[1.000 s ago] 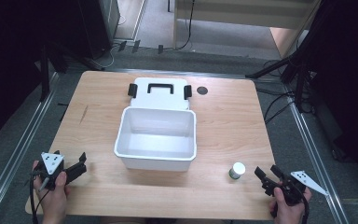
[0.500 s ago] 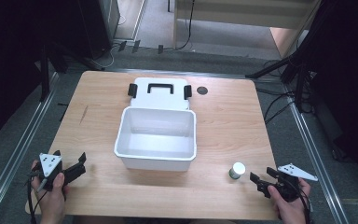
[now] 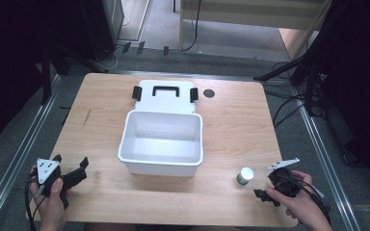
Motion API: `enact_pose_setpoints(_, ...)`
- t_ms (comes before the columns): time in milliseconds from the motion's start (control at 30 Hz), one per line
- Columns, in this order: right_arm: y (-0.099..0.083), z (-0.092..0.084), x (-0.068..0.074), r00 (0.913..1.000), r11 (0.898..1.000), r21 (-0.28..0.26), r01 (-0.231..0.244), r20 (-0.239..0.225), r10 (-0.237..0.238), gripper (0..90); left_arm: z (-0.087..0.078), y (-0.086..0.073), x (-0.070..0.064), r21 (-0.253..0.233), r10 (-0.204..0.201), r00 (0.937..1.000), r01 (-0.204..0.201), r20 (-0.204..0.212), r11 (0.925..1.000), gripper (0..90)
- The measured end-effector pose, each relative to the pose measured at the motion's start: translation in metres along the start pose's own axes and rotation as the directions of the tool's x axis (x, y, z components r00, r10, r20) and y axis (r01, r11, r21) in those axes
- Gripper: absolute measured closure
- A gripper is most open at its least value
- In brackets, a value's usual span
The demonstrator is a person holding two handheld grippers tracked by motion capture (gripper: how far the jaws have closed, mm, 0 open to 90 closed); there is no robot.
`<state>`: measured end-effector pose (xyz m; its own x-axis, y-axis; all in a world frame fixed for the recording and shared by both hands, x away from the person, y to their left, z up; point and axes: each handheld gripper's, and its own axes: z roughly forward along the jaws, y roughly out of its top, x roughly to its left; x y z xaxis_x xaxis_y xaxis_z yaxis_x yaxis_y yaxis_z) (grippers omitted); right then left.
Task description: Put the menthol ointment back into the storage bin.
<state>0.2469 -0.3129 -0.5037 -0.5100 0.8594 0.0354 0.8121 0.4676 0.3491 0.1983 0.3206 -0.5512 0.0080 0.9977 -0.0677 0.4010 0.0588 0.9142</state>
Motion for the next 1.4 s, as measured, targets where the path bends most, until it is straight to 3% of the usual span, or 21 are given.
enact_pose_setpoints(133, 0.007, 0.000, 0.005, 0.9979, 0.994, 0.092, 0.064, 0.003, -0.065, 21.1, -0.001, 0.000, -0.001, -0.027, 0.015, 0.9999, -0.015, -0.001, 0.9995, 9.3)
enact_pose_setpoints(233, 0.014, 0.001, 0.009, 0.9957, 0.982, 0.164, 0.089, 0.010, -0.092, 20.9, -0.001, -0.001, -0.003, -0.054, 0.031, 0.9995, -0.031, -0.011, 0.9980, 9.3)
enact_pose_setpoints(267, 0.014, 0.001, 0.009, 0.9957, 0.982, 0.164, 0.089, 0.010, -0.092, 20.9, -0.001, -0.001, -0.003, -0.054, 0.031, 0.9995, -0.031, -0.011, 0.9980, 9.4)
enact_pose_setpoints(300, 0.019, 0.000, 0.012, 0.9932, 0.973, 0.204, 0.109, 0.019, -0.115, 20.6, -0.001, -0.001, -0.004, -0.062, 0.036, 0.9993, -0.037, -0.011, 0.9974, 9.7)
enact_pose_setpoints(333, 0.019, 0.000, 0.012, 0.9932, 0.973, 0.204, 0.109, 0.019, -0.115, 20.6, 0.000, -0.001, -0.005, -0.078, 0.037, 0.9993, -0.038, -0.007, 0.9962, 9.7)
enact_pose_setpoints(367, 0.026, -0.002, 0.015, 0.9931, 0.967, 0.229, 0.108, 0.020, -0.116, 19.2, 0.000, -0.001, -0.004, -0.097, 0.048, 0.9985, -0.045, 0.026, 0.9942, 10.7)
enact_pose_setpoints(533, 0.042, -0.006, 0.022, 0.9909, 0.964, 0.238, 0.121, 0.027, -0.131, 17.0, 0.000, -0.001, -0.004, -0.110, 0.054, 0.9975, -0.049, 0.046, 0.9927, 13.2)
enact_pose_setpoints(633, 0.051, -0.007, 0.026, 0.9917, 0.963, 0.247, 0.110, 0.038, -0.123, 17.5, 0.000, -0.001, -0.006, -0.110, 0.076, 0.9966, -0.072, 0.032, 0.9913, 8.1)
enact_pose_setpoints(700, 0.056, -0.007, 0.028, 0.9904, 0.961, 0.252, 0.118, 0.039, -0.132, 17.5, 0.000, -0.001, -0.007, -0.110, 0.083, 0.9956, -0.078, 0.044, 0.9909, 8.4)
enact_pose_setpoints(900, 0.069, -0.007, 0.033, 0.9901, 0.958, 0.264, 0.114, 0.049, -0.131, 20.7, 0.000, -0.001, -0.006, -0.116, 0.076, 0.9960, -0.070, 0.047, 0.9908, 8.4)
enact_pose_setpoints(1233, 0.088, 0.000, 0.038, 0.9896, 0.959, 0.255, 0.126, 0.035, -0.140, 33.0, 0.000, -0.001, -0.005, -0.109, 0.069, 0.9965, -0.064, 0.047, 0.9920, 8.6)
enact_pose_setpoints(1400, 0.096, 0.004, 0.039, 0.9931, 0.957, 0.271, 0.107, 0.017, -0.116, 43.5, 0.001, -0.001, -0.005, -0.101, 0.073, 0.9957, -0.067, 0.057, 0.9926, 8.6)
